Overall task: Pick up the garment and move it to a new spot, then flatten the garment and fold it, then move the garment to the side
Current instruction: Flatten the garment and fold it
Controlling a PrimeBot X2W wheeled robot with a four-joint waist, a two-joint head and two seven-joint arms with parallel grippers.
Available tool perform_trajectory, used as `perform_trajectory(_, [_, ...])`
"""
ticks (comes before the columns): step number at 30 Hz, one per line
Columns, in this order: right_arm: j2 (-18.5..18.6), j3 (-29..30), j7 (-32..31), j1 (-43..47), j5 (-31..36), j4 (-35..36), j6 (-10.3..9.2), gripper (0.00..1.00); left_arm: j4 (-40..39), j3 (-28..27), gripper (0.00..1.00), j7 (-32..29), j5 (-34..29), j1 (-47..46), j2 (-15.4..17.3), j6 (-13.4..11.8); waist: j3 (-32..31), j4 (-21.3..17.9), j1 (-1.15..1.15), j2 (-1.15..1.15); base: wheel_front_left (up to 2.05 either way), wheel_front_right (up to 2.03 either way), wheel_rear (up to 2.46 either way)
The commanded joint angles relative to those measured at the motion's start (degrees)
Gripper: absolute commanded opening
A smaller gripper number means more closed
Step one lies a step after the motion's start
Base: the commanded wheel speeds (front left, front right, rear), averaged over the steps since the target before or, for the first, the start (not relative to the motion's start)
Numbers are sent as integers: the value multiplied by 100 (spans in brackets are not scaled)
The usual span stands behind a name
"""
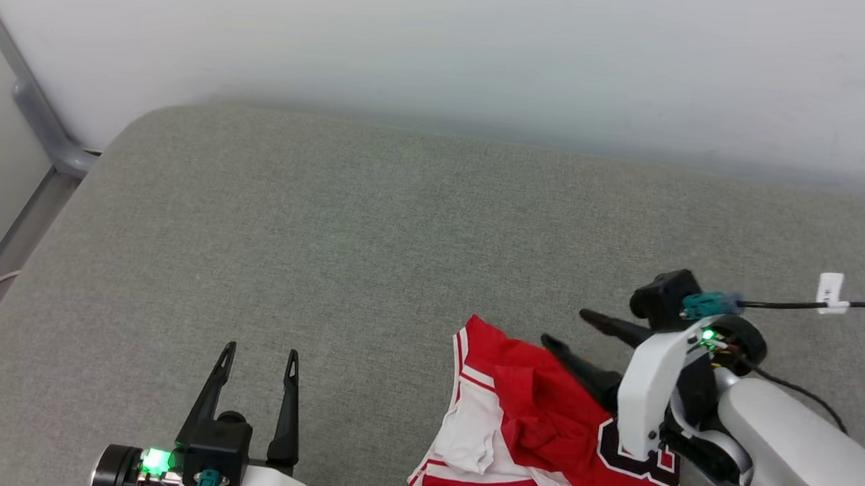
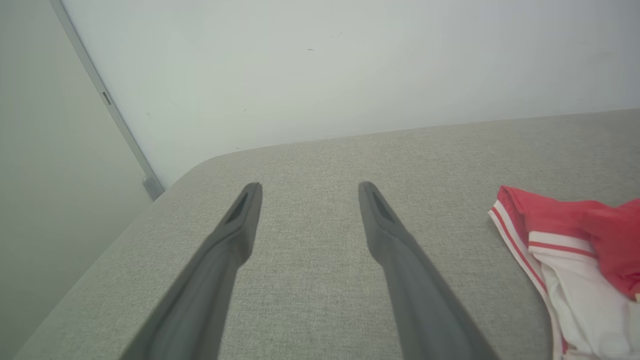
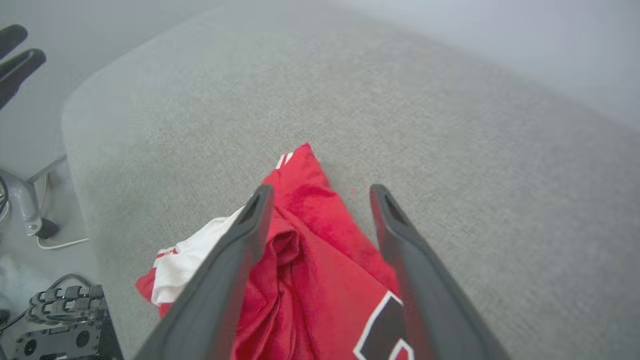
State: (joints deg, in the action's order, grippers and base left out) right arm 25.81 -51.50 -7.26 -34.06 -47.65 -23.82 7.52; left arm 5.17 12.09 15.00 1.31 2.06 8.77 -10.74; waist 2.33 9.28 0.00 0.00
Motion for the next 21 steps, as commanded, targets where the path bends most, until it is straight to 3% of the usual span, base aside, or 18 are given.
perform_trajectory(1, [54, 81, 108, 89, 51, 49, -7, 100, -2, -27, 100, 24, -7, 45, 32, -5, -62, -56, 0, 0, 0, 0, 0])
perform_trajectory(4, [221, 507, 618, 215, 422, 131, -7, 100, -14, -37, 100, 24, -6, 119, 49, 9, -143, -122, 0, 0, 0, 0, 0])
perform_trajectory(9, [107, 1526, 1455, 727, 1161, 125, -7, 100, -7, -53, 100, 24, -13, 229, 79, 17, -290, -222, 0, 0, 0, 0, 0])
perform_trajectory(14, [-225, 2834, 1964, 1386, 1958, 230, -7, 100, -37, -59, 100, 24, -7, 285, 84, 20, -369, -312, 0, 0, 0, 0, 0])
perform_trajectory(21, [-990, 4496, 2194, 2396, 3015, 906, -6, 100, -79, -75, 100, 24, 13, 322, 94, 33, -423, -391, 0, 0, 0, 0, 0])
